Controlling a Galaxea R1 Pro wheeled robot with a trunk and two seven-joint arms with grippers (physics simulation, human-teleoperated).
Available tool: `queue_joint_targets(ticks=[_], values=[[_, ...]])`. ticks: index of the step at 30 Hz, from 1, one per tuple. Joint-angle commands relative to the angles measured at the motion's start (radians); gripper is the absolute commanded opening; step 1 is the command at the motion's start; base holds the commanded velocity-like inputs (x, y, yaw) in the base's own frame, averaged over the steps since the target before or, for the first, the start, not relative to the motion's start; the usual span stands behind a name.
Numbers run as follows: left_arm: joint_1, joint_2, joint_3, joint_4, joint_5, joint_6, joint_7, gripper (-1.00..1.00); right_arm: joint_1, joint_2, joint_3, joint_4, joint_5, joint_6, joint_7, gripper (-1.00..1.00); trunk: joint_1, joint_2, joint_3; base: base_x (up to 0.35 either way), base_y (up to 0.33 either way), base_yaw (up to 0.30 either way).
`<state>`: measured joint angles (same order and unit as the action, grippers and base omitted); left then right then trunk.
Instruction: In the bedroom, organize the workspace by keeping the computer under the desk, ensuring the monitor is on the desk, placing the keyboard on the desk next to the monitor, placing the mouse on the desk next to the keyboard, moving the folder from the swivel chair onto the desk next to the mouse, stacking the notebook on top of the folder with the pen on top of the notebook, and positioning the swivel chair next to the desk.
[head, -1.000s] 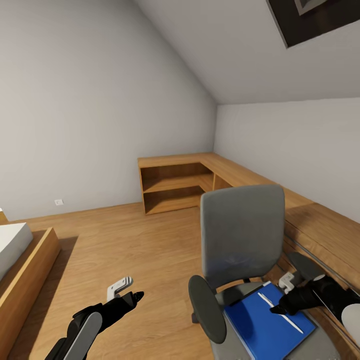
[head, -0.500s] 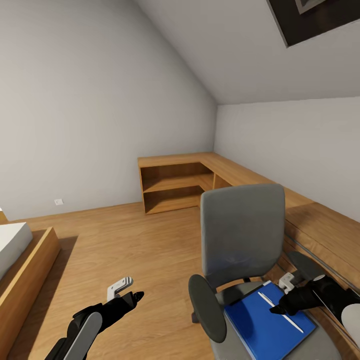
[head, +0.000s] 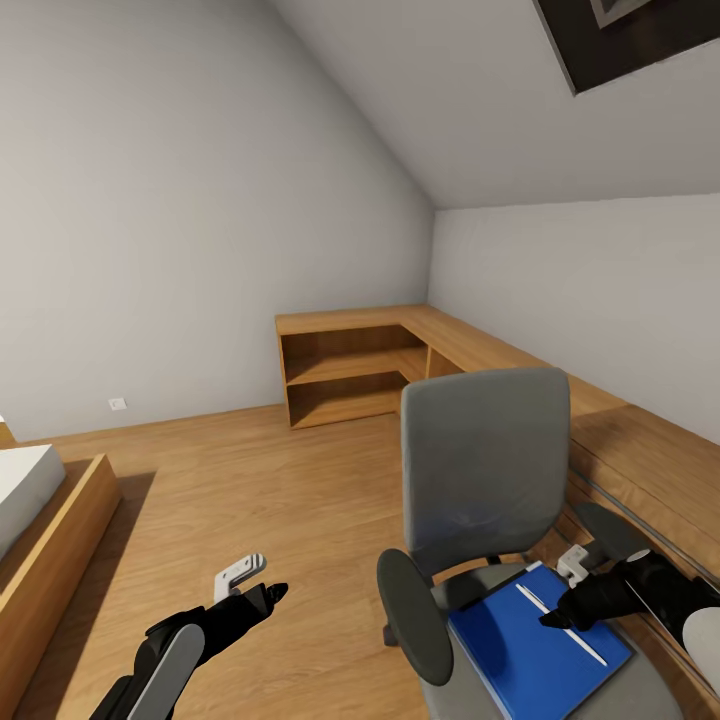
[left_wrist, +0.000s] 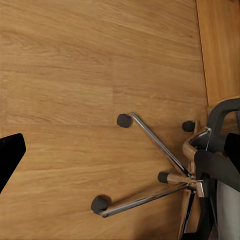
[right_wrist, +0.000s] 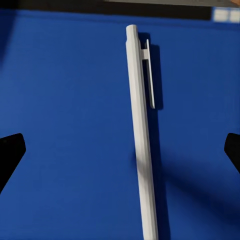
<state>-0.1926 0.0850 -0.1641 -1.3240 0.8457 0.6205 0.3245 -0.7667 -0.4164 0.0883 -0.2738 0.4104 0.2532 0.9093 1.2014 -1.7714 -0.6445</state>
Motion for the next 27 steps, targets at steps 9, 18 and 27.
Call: queue_joint_targets(ticks=[9,18,27], values=[[0.0,0.001,-0.002,-0.001,0.012,0.001,0.01,1.0,0.0,-0.001,0.007,-0.002,-0.004,0.008,0.002,1.0,0.0,-0.001,-0.001,0.0,0.0,0.0],[0.0,0.001,-0.002,-0.001,0.012,0.001,0.011,1.0,0.0,-0.001,0.007,0.008,-0.003,0.008,0.002,1.0,0.011,-0.022,-0.01,0.0,0.0,0.0],[-0.001,0.001,-0.003,-0.001,0.013,0.001,0.008,1.0,0.0,-0.001,0.007,0.015,-0.002,0.007,0.001,1.0,0.023,-0.043,-0.02,0.0,0.0,0.0]])
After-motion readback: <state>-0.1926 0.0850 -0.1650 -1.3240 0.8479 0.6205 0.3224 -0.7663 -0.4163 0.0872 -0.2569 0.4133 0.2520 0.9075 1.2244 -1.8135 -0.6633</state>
